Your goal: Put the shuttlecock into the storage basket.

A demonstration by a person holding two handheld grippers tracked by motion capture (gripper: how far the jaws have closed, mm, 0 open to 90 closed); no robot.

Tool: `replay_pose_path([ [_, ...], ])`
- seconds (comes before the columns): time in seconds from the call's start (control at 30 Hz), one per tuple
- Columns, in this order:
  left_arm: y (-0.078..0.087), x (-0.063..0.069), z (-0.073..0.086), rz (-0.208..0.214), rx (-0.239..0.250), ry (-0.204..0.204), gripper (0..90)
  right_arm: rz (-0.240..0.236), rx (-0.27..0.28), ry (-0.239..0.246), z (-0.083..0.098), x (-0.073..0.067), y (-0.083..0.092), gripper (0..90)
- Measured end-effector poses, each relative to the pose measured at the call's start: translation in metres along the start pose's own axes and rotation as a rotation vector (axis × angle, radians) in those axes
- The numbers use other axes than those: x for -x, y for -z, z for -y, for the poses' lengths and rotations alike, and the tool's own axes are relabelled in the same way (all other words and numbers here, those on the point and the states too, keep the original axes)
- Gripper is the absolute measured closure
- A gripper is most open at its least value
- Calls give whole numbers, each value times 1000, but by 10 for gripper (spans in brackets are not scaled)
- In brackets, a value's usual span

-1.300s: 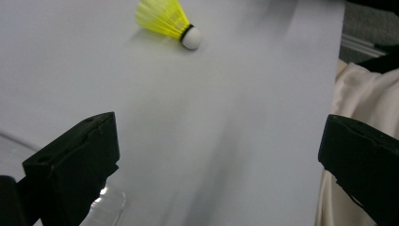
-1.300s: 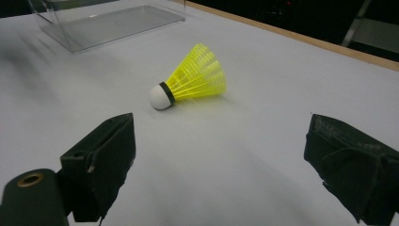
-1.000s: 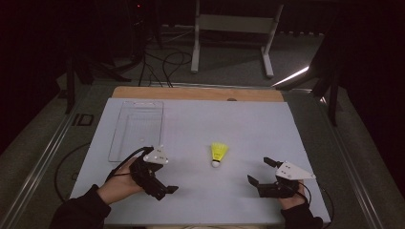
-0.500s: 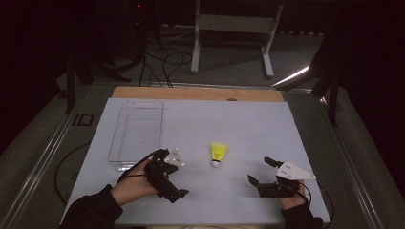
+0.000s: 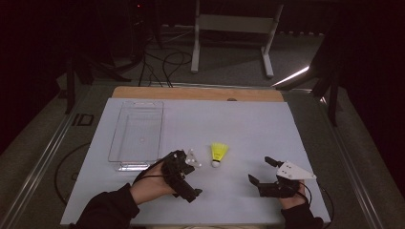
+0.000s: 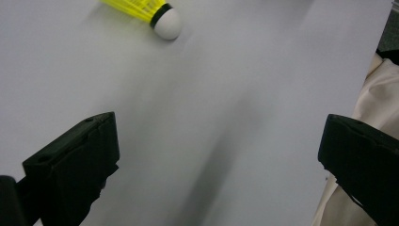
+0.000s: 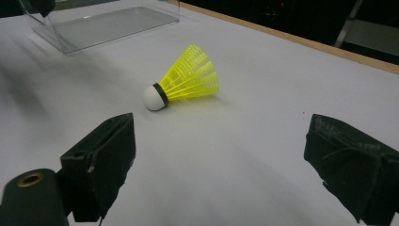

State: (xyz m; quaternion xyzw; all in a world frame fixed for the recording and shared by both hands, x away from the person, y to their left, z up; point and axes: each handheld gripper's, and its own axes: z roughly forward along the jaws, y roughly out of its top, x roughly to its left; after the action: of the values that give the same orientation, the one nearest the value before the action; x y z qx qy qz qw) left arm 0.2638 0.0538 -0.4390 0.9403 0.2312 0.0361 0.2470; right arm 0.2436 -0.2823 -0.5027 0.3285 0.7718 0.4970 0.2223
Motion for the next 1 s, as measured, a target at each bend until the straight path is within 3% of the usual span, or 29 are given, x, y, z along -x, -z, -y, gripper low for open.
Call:
replay_pose_path([
  [0.2,-13,7,-9,-2,-15,-12,1,-1,-2,0,0,0,0,95],
  [0.4,-22,11,-18,19,11,34,1,0,-4,0,0,0,0,96],
  [0.6,-27,14,-26,20,16,50,1,6,-4,1,0,0,0,96],
  [0.67,-30,14,-32,28,36,85,1,7,-3,0,0,0,0,95],
  [0.9,-29,11,-41,3,89,141,2,10,1,-4,0,0,1,95],
  [0.93,-27,8,-43,-3,114,174,2,11,1,-3,0,1,1,96],
  [1.0,-27,6,-44,-10,127,197,2,11,1,-2,0,1,1,95],
])
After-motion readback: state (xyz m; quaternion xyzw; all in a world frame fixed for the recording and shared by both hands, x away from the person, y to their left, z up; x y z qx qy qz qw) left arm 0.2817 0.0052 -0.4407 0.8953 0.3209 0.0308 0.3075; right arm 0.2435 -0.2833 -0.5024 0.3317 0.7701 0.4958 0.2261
